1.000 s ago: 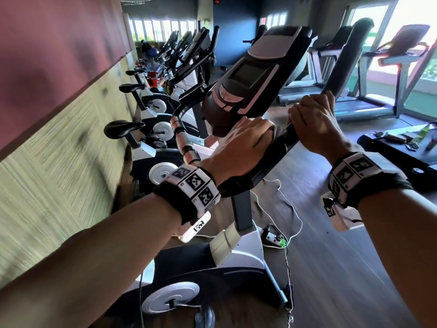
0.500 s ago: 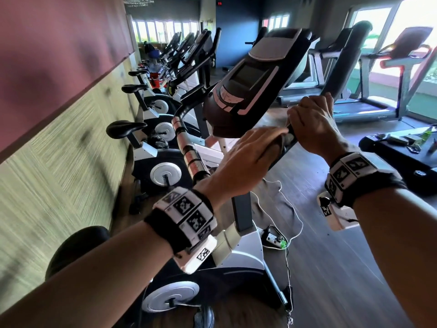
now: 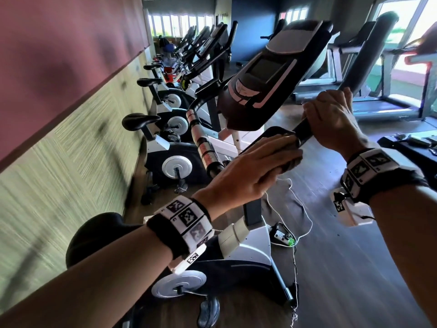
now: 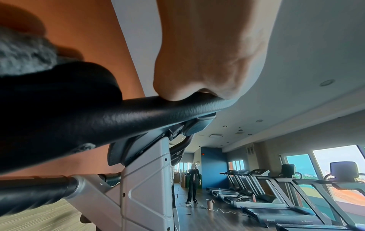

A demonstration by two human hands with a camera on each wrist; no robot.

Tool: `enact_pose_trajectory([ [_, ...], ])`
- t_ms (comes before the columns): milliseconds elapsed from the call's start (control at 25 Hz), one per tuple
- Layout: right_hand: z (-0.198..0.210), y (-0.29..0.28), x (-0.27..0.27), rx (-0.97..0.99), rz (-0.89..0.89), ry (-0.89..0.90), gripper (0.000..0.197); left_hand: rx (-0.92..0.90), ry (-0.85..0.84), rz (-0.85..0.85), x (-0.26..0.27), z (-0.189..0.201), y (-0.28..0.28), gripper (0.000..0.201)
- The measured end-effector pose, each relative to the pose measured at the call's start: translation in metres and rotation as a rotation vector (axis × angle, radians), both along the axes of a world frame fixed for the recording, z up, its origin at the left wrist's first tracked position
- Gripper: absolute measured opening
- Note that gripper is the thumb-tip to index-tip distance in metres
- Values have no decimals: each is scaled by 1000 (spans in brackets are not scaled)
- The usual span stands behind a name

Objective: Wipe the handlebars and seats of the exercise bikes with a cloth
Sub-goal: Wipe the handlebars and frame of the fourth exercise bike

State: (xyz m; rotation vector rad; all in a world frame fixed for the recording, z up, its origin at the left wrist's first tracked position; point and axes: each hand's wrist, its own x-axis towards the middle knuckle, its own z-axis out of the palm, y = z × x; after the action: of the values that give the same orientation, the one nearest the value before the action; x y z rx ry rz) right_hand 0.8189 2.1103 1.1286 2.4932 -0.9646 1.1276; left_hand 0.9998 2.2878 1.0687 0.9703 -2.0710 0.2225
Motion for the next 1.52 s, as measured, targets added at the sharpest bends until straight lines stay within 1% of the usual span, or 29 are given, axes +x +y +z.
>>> enact_pose_trajectory([
  [80, 1, 3, 5, 49, -36, -12, 43, 100, 101, 53, 4, 0, 2, 45],
  [200, 3, 5, 6, 80, -66, 14, 50, 317, 215, 201, -2, 20, -22, 53],
  [240, 4, 5, 5, 78, -70, 38, 53, 346, 246, 220, -2, 21, -26, 54],
  [320, 6, 7, 2, 83, -89, 99, 57, 295, 290, 218, 1, 12, -18, 52],
  [400, 12, 9, 0, 114, -123, 161, 59, 212, 303, 170, 11, -4, 4, 45],
  [480, 19, 12, 3, 185, -158, 240, 58, 203, 290, 184, 27, -11, 23, 40],
  [520, 21, 14, 4, 229, -168, 279, 56, 214, 304, 241, 36, -12, 29, 38],
  [560, 24, 17, 5, 270, -166, 298, 52, 216, 358, 331, 45, -13, 29, 35],
  [600, 26, 23, 7, 306, -150, 279, 49, 234, 416, 421, 52, -13, 28, 33],
  [640, 28, 31, 10, 326, -121, 223, 45, 291, 451, 500, 55, -15, 26, 32],
  [680, 30, 41, 16, 323, -77, 157, 42, 355, 445, 536, 50, -17, 24, 38],
  [760, 31, 70, 35, 253, 31, 92, 36, 437, 375, 497, 27, -26, 25, 52],
  [840, 25, 95, 60, 172, 91, 152, 30, 500, 381, 413, 14, -34, 36, 62],
  [880, 20, 104, 71, 145, 83, 209, 29, 491, 373, 367, 19, -36, 40, 63],
  [960, 14, 115, 83, 150, -16, 281, 28, 459, 283, 300, 43, -37, 36, 54],
  [1000, 14, 116, 85, 188, -77, 295, 29, 451, 228, 304, 55, -35, 31, 46],
  [1040, 14, 117, 84, 230, -116, 307, 28, 439, 196, 344, 62, -31, 24, 42],
  [1080, 15, 117, 84, 259, -135, 322, 27, 407, 184, 406, 64, -30, 17, 42],
  [1160, 15, 119, 86, 272, -167, 325, 24, 300, 231, 488, 50, -33, 14, 40],
  [1240, 14, 121, 90, 255, -206, 320, 23, 176, 263, 477, 32, -48, 25, 37],
  [1280, 14, 122, 91, 238, -224, 320, 23, 131, 250, 456, 29, -56, 31, 37],
  [1360, 14, 123, 91, 231, -248, 328, 27, 135, 194, 406, 38, -49, 33, 38],
  [1400, 15, 123, 91, 236, -254, 332, 29, 180, 176, 392, 45, -40, 29, 38],
  [1480, 15, 122, 90, 267, -262, 337, 30, 265, 197, 393, 49, -29, 23, 38],
  [1520, 15, 123, 90, 284, -264, 336, 30, 282, 225, 395, 45, -30, 25, 39],
])
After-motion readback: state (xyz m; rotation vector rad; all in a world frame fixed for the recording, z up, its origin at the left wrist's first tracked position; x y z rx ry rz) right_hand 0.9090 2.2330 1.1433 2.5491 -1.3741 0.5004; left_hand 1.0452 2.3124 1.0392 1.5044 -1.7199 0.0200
